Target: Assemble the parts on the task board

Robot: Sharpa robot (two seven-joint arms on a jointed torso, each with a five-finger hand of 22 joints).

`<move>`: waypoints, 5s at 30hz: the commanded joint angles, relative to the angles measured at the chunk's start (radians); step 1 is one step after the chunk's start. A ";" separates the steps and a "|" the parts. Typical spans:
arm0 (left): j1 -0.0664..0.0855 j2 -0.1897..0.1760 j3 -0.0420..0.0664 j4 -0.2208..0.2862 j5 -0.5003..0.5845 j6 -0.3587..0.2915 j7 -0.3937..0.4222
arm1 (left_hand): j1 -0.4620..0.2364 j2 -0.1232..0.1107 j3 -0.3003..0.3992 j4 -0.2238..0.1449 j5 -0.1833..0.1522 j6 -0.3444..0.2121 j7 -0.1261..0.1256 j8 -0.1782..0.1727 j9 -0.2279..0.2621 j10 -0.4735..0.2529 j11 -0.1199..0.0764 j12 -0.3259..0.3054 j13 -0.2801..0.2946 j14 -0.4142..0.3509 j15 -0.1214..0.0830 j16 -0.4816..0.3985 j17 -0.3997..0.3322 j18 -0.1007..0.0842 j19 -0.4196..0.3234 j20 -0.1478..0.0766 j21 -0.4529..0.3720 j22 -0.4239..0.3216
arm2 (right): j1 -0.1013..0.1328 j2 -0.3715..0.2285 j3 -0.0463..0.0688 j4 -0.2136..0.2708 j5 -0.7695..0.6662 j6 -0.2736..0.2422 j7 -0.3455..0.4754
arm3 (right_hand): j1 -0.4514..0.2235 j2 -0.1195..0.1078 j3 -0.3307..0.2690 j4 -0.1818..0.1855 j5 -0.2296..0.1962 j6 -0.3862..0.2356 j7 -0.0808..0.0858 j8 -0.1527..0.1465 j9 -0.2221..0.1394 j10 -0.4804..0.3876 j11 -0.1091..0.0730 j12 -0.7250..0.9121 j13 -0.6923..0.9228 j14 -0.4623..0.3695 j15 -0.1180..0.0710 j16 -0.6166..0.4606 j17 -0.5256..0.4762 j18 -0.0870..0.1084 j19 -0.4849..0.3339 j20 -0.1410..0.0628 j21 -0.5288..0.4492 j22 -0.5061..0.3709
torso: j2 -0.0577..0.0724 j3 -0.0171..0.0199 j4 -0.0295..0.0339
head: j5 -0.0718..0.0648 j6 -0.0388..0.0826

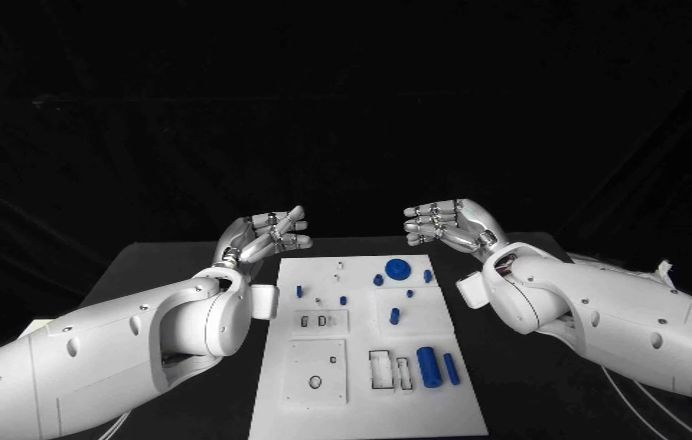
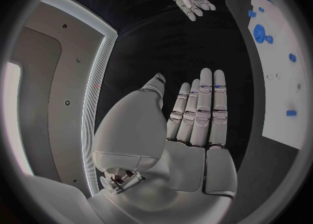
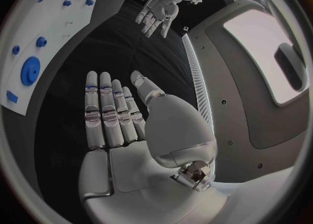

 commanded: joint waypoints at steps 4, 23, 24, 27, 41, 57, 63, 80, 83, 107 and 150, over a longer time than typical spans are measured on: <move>0.007 -0.050 0.007 0.103 -0.016 0.134 -0.029 | 0.032 -0.013 -0.020 -0.044 -0.005 0.029 -0.011 -0.020 -0.013 0.047 -0.013 -0.022 -0.002 0.065 -0.020 0.006 0.039 0.004 0.066 -0.023 0.029 0.007 | 0.033 -0.013 0.012 0.000 -0.438 0.031 -0.136 | -0.002 -0.046 0.047 -0.048 0.009 0.119 -0.033 -0.013 0.003 0.160 -0.052 -0.031 0.004 0.281 -0.082 0.063 0.051 0.014 0.243 -0.093 0.131 0.044 | 0.059 -0.0035 0.0264 | -0.033 0.020; 0.029 -0.120 0.025 0.247 0.019 0.164 -0.051 | 0.037 -0.009 -0.042 -0.083 -0.004 0.044 -0.012 -0.051 -0.017 0.069 -0.017 -0.059 -0.004 0.078 -0.025 0.004 0.092 0.000 0.090 -0.035 0.069 0.025 | 0.118 0.025 0.026 0.028 -1.119 0.221 -0.473 | -0.066 -0.098 0.135 -0.036 -0.017 0.183 -0.070 -0.028 0.008 0.195 -0.089 -0.043 0.007 0.381 -0.132 0.509 0.360 -0.048 0.470 -0.151 0.783 0.643 | 0.160 -0.0184 0.0763 | -0.085 0.024; 0.029 -0.121 0.025 0.250 0.020 0.164 -0.052 | 0.037 -0.009 -0.042 -0.083 -0.004 0.044 -0.012 -0.051 -0.017 0.069 -0.016 -0.059 -0.004 0.078 -0.025 0.004 0.092 0.000 0.089 -0.034 0.069 0.025 | 0.120 0.027 0.026 0.030 -1.139 0.230 -0.481 | -0.069 -0.103 0.141 -0.035 -0.018 0.186 -0.073 -0.028 0.008 0.196 -0.090 -0.044 0.007 0.388 -0.132 0.556 0.396 -0.058 0.476 -0.153 0.851 0.727 | 0.163 -0.0192 0.0777 | -0.088 0.025; 0.031 -0.126 0.025 0.259 0.025 0.164 -0.053 | 0.034 -0.007 -0.044 -0.083 -0.004 0.043 -0.011 -0.055 -0.018 0.068 -0.015 -0.063 -0.004 0.074 -0.024 0.001 0.095 -0.001 0.086 -0.033 0.069 0.024 | 0.123 0.031 0.026 0.035 -1.194 0.260 -0.504 | -0.078 -0.119 0.161 -0.026 -0.019 0.187 -0.077 -0.028 0.009 0.200 -0.091 -0.045 0.007 0.385 -0.132 0.740 0.573 -0.077 0.475 -0.149 0.992 0.896 | 0.170 -0.0200 0.0825 | -0.095 0.026; 0.035 -0.138 0.026 0.269 0.033 0.169 -0.063 | 0.028 -0.005 -0.049 -0.083 -0.004 0.040 -0.008 -0.062 -0.018 0.064 -0.012 -0.071 -0.004 0.066 -0.021 -0.007 0.099 -0.001 0.079 -0.031 0.068 0.024 | 0.124 0.032 0.026 0.039 -1.301 0.297 -0.548 | -0.083 -0.150 0.184 0.009 -0.024 0.181 -0.076 -0.027 0.011 0.175 -0.088 -0.043 0.007 0.372 -0.126 0.916 0.741 -0.086 0.454 -0.132 1.112 1.030 | 0.185 -0.0174 0.0924 | -0.100 0.032; 0.035 -0.136 0.026 0.268 0.037 0.171 -0.075 | 0.026 -0.001 -0.052 -0.086 -0.004 0.038 -0.005 -0.068 -0.018 0.061 -0.009 -0.079 -0.005 0.057 -0.018 -0.017 0.103 -0.001 0.071 -0.028 0.067 0.022 | 0.123 0.051 0.026 0.014 -1.308 0.337 -0.548 | -0.071 -0.157 0.195 0.027 -0.041 0.163 -0.073 -0.031 0.007 0.135 -0.080 -0.047 0.001 0.363 -0.119 0.947 0.755 -0.092 0.457 -0.126 1.148 1.073 | 0.197 -0.0178 0.0955 | -0.100 0.032; 0.035 -0.137 0.026 0.271 0.037 0.170 -0.079 | 0.025 0.000 -0.052 -0.086 -0.004 0.037 -0.005 -0.070 -0.018 0.060 -0.009 -0.080 -0.005 0.057 -0.017 -0.018 0.104 -0.001 0.070 -0.028 0.067 0.022 | 0.123 0.058 0.026 0.003 -1.309 0.349 -0.547 | -0.066 -0.147 0.204 0.035 -0.051 0.162 -0.073 -0.029 0.008 0.127 -0.079 -0.046 0.001 0.360 -0.118 0.952 0.755 -0.091 0.455 -0.124 1.150 1.074 | 0.202 -0.0185 0.0993 | -0.104 0.033; 0.035 -0.139 0.026 0.274 0.037 0.171 -0.086 | 0.026 0.002 -0.052 -0.087 -0.003 0.036 -0.004 -0.072 -0.018 0.058 -0.008 -0.082 -0.005 0.056 -0.017 -0.020 0.105 -0.001 0.069 -0.027 0.067 0.022 | 0.120 0.076 0.026 -0.024 -1.300 0.375 -0.535 | -0.057 -0.124 0.242 0.060 -0.094 0.180 -0.076 -0.025 0.012 0.144 -0.083 -0.042 0.003 0.355 -0.119 0.963 0.753 -0.090 0.449 -0.123 1.156 1.075 | 0.215 -0.0189 0.1062 | -0.108 0.032; 0.035 -0.139 0.026 0.274 0.037 0.170 -0.087 | 0.027 0.003 -0.051 -0.088 -0.003 0.036 -0.004 -0.072 -0.018 0.058 -0.008 -0.083 -0.005 0.056 -0.017 -0.021 0.106 0.000 0.068 -0.027 0.067 0.022 | 0.119 0.079 0.026 -0.025 -1.297 0.375 -0.532 | -0.057 -0.120 0.250 0.067 -0.097 0.188 -0.077 -0.023 0.014 0.155 -0.085 -0.041 0.004 0.354 -0.121 0.965 0.753 -0.090 0.448 -0.124 1.157 1.076 | 0.215 -0.0188 0.1064 | -0.108 0.031; 0.035 -0.140 0.026 0.269 0.037 0.167 -0.102 | 0.041 0.016 -0.043 -0.100 -0.002 0.031 -0.001 -0.082 -0.018 0.053 -0.006 -0.093 -0.005 0.056 -0.016 -0.029 0.113 0.001 0.065 -0.025 0.069 0.022 | 0.120 0.086 0.037 -0.001 -1.290 0.117 -0.579 | -0.059 -0.102 0.301 0.127 -0.125 0.253 -0.096 -0.012 0.035 0.229 -0.105 -0.042 0.005 0.354 -0.136 0.985 0.760 -0.093 0.452 -0.137 1.173 1.097 | 0.222 -0.0201 0.1143 | -0.105 0.052; 0.035 -0.131 0.026 0.266 0.038 0.170 -0.105 | 0.044 0.017 -0.041 -0.105 -0.002 0.028 0.001 -0.086 -0.018 0.049 -0.003 -0.098 -0.005 0.052 -0.013 -0.035 0.115 0.000 0.062 -0.023 0.069 0.021 | 0.121 0.236 0.037 -0.151 -1.290 0.149 -0.573 | -0.059 -0.117 0.306 0.133 -0.129 0.248 -0.092 -0.019 0.037 0.223 -0.102 -0.046 0.003 0.348 -0.135 0.975 0.741 -0.092 0.448 -0.137 1.170 1.091 | 0.235 -0.0251 0.1291 | -0.114 0.055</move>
